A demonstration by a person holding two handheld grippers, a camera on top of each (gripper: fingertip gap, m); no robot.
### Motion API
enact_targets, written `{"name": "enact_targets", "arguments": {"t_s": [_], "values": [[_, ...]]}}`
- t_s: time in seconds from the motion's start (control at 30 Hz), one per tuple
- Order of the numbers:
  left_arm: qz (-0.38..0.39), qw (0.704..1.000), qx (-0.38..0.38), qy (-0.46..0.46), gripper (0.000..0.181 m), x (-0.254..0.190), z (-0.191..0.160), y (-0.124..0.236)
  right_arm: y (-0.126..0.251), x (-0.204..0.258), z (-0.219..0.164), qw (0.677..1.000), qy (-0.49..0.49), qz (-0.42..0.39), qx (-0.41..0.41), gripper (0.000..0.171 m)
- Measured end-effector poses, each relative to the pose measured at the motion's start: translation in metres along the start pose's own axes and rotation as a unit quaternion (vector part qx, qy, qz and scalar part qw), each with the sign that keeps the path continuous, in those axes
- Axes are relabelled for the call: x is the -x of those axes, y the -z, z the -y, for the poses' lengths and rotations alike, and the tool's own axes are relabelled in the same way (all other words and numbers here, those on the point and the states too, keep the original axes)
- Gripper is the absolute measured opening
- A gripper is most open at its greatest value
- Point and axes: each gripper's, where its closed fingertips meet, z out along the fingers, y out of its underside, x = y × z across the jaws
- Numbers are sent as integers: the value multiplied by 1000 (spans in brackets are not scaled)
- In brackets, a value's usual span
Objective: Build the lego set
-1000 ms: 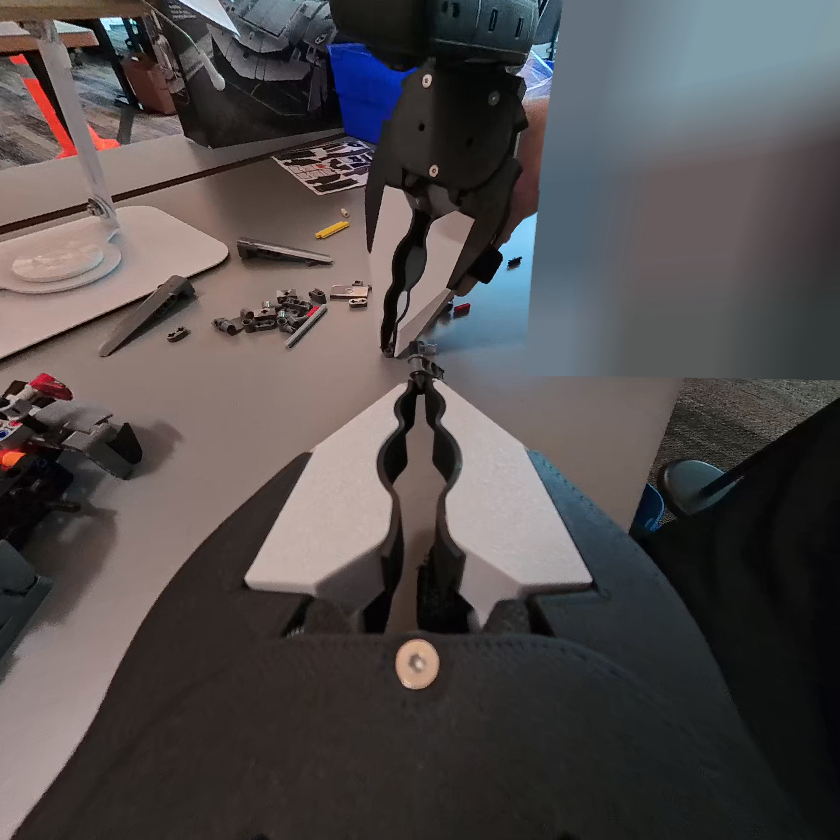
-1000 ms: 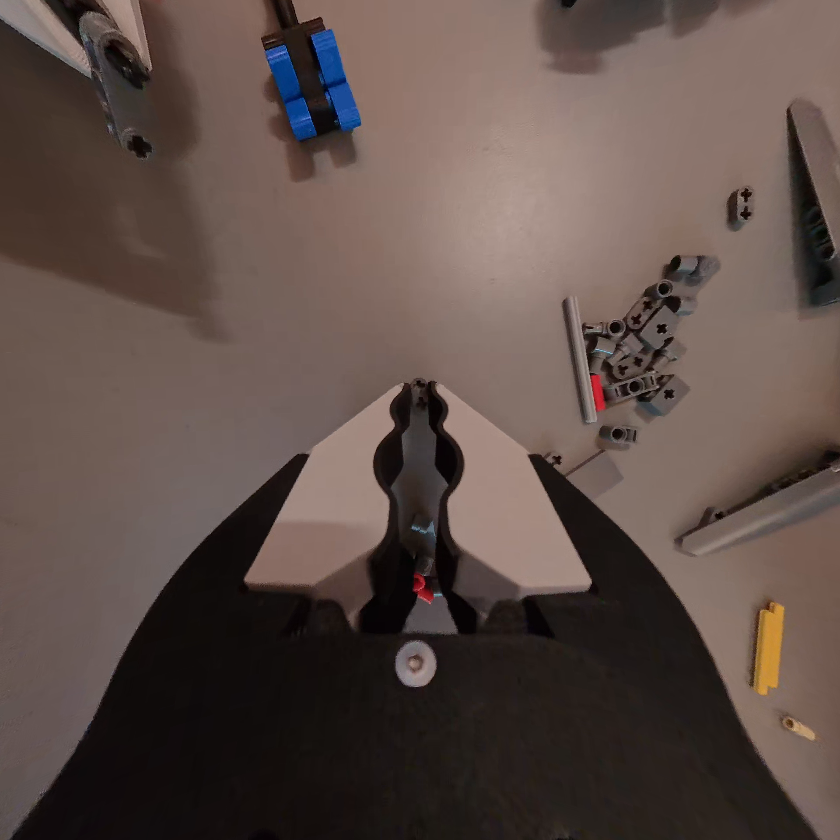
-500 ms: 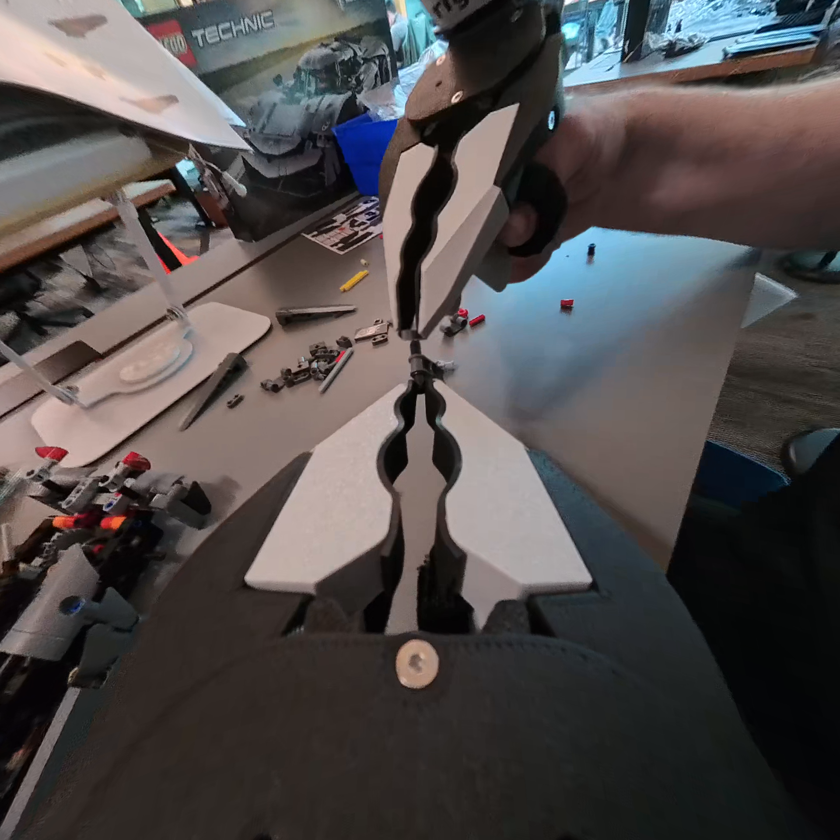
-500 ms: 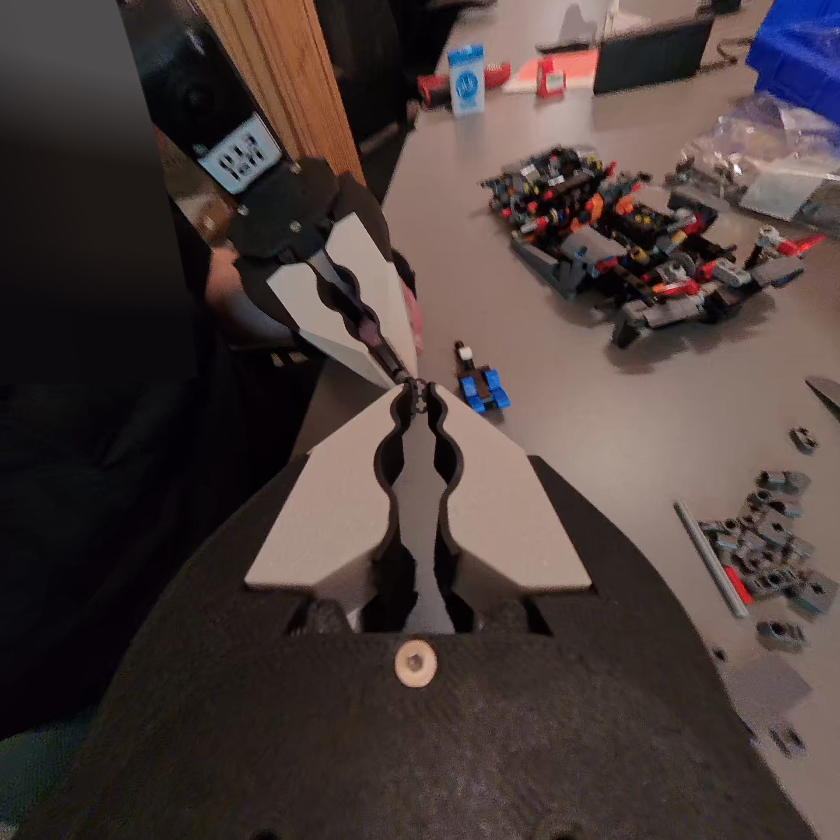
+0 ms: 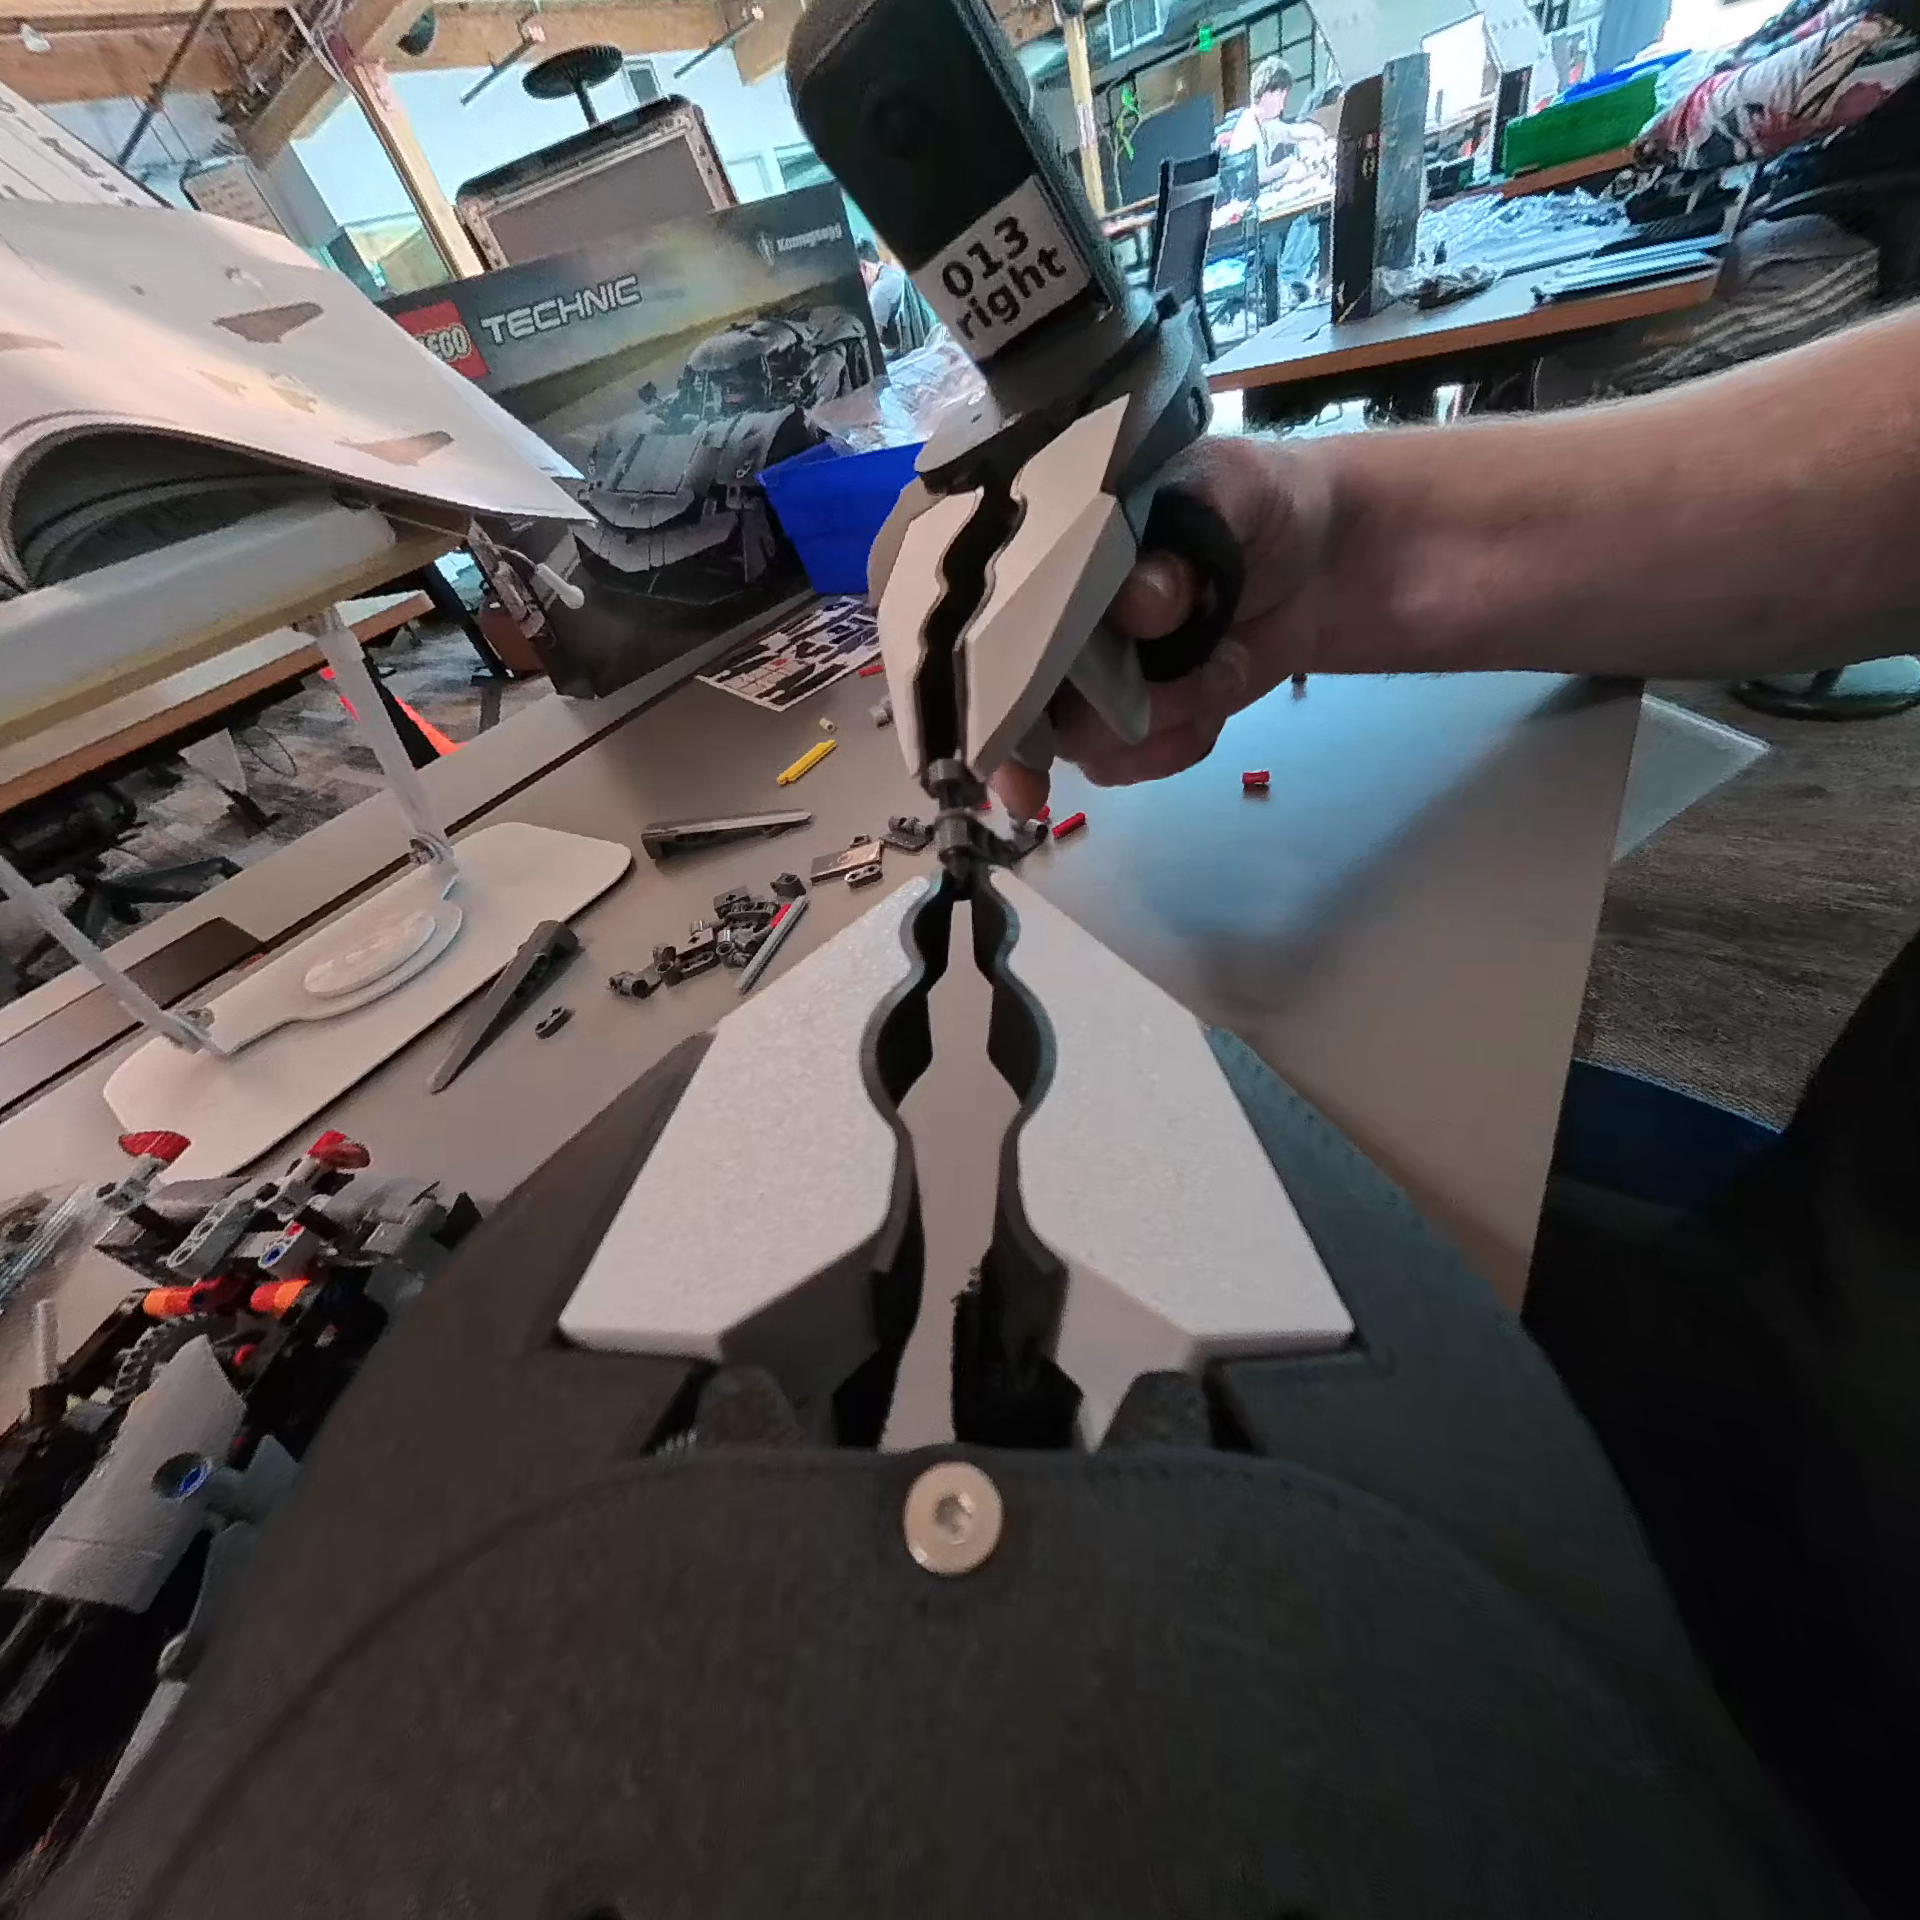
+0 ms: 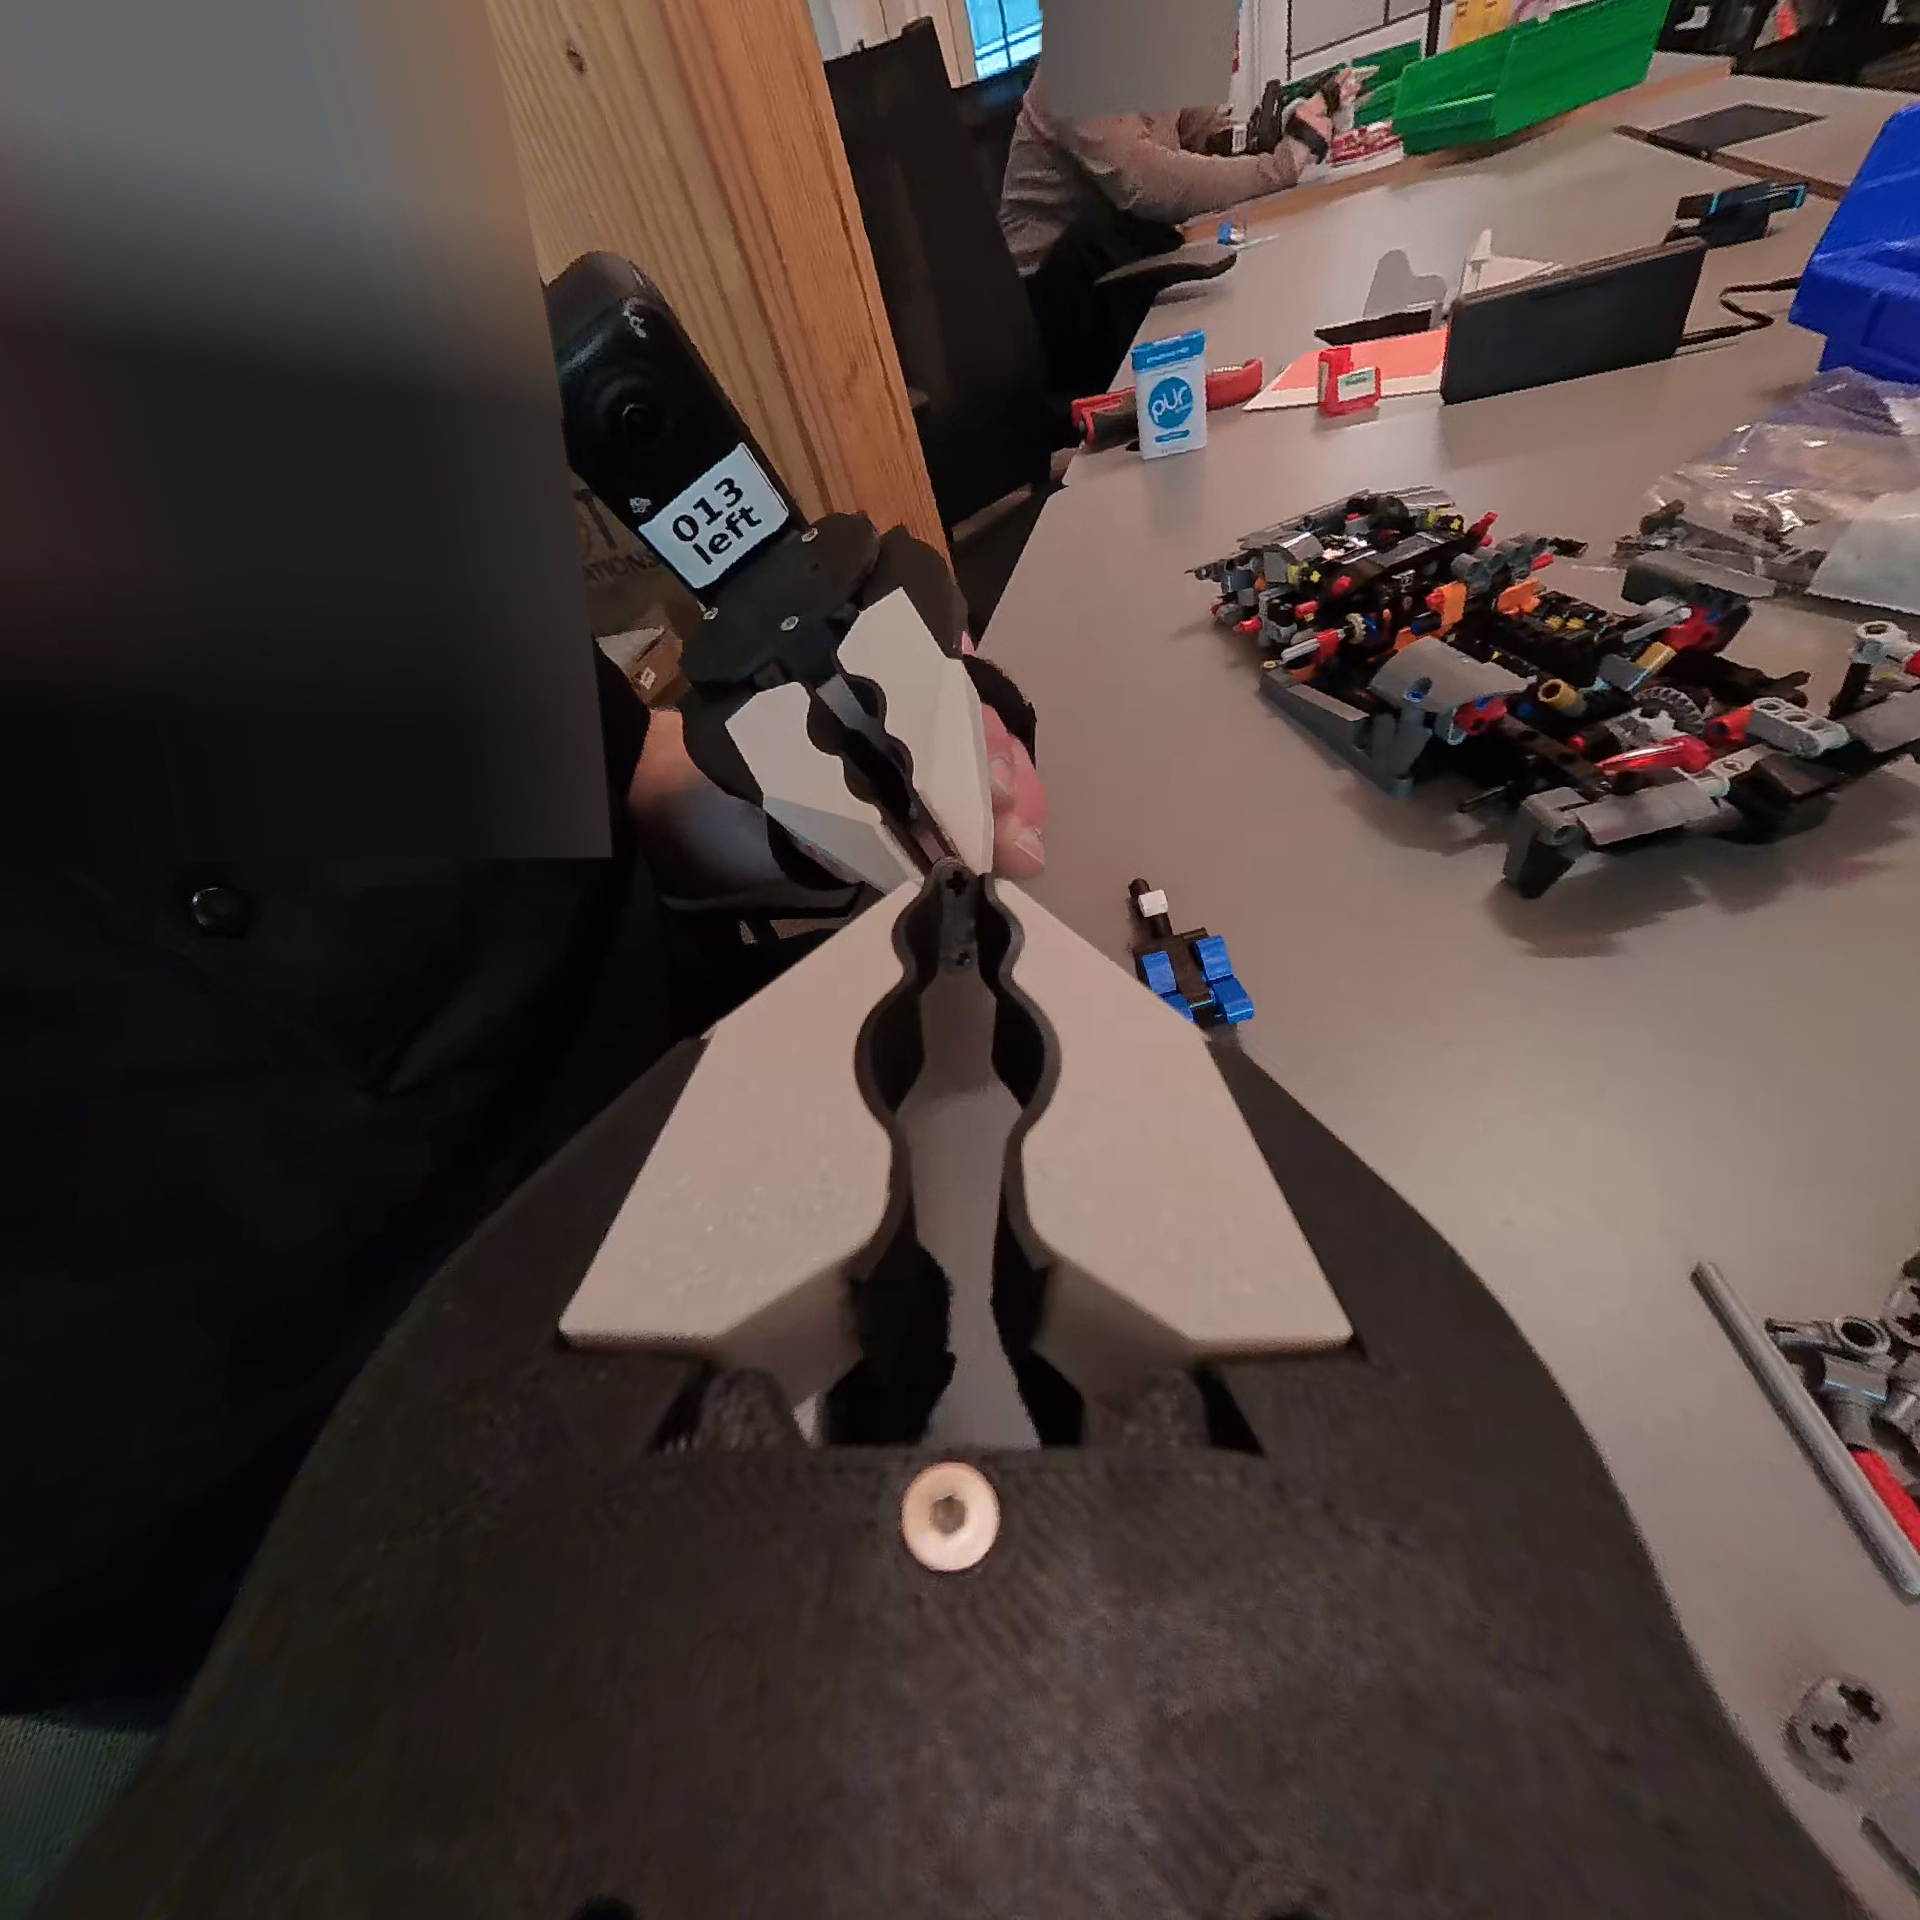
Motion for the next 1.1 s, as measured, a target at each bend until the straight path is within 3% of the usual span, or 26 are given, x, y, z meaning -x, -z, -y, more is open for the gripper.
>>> {"name": "enact_targets", "arguments": {"t_s": [0.23, 1.1], "values": [[-13, 1000, -23, 3, 2, -3, 7, 1, 1, 8, 3, 1000, 10, 17, -14, 4], [-70, 997, -12, -17, 1, -16, 1, 4, -1, 19, -10, 991, 114, 9, 64, 3]]}}
